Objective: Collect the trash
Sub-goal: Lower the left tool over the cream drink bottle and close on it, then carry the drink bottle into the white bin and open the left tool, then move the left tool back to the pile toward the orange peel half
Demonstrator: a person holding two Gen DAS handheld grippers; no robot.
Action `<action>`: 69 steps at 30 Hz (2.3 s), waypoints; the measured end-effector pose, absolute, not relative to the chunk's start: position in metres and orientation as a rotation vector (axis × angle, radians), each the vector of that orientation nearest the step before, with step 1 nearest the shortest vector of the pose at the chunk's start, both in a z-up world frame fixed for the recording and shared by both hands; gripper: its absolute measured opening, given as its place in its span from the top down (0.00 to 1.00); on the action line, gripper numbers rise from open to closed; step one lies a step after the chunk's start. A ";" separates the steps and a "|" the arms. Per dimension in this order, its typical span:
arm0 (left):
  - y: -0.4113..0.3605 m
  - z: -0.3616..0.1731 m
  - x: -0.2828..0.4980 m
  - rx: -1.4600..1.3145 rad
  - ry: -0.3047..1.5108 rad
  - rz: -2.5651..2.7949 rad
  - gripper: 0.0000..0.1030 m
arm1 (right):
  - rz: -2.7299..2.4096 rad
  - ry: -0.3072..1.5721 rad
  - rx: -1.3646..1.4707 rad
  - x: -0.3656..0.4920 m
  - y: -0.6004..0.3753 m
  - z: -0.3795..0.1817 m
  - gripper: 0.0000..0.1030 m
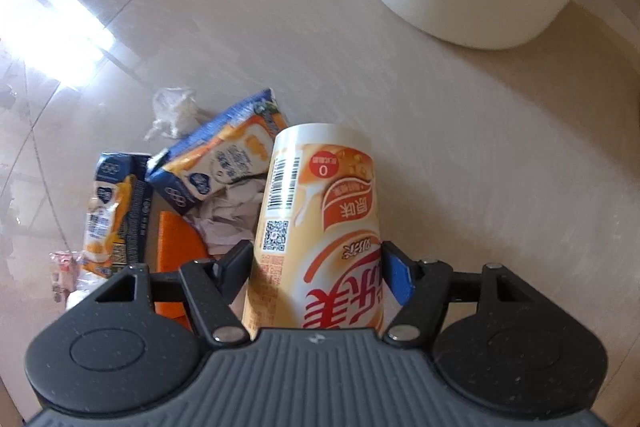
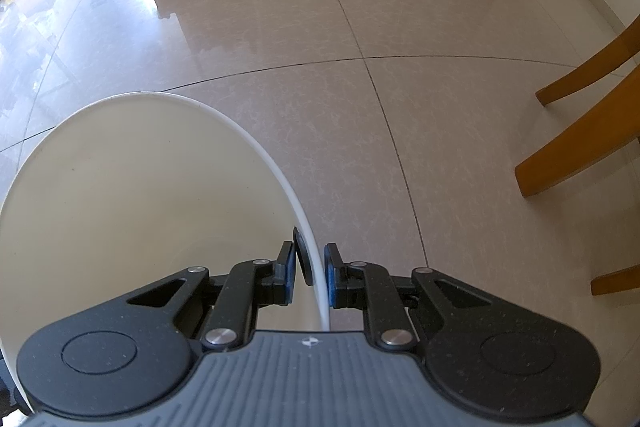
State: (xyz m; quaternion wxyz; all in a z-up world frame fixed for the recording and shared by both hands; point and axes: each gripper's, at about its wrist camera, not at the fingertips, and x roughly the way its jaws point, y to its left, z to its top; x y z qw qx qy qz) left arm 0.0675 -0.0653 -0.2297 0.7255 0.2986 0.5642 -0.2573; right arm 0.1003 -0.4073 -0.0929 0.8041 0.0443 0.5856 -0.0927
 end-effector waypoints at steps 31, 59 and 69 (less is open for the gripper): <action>-0.215 0.024 0.133 0.378 0.964 -0.750 0.30 | -0.184 1.265 0.157 0.100 -0.426 -0.091 0.83; -0.108 0.021 0.132 0.221 0.934 -0.543 0.05 | -0.181 1.257 0.154 0.100 -0.425 -0.091 0.84; -0.052 -0.045 0.129 0.194 1.043 -0.357 0.06 | -0.180 1.256 0.147 0.099 -0.424 -0.091 0.83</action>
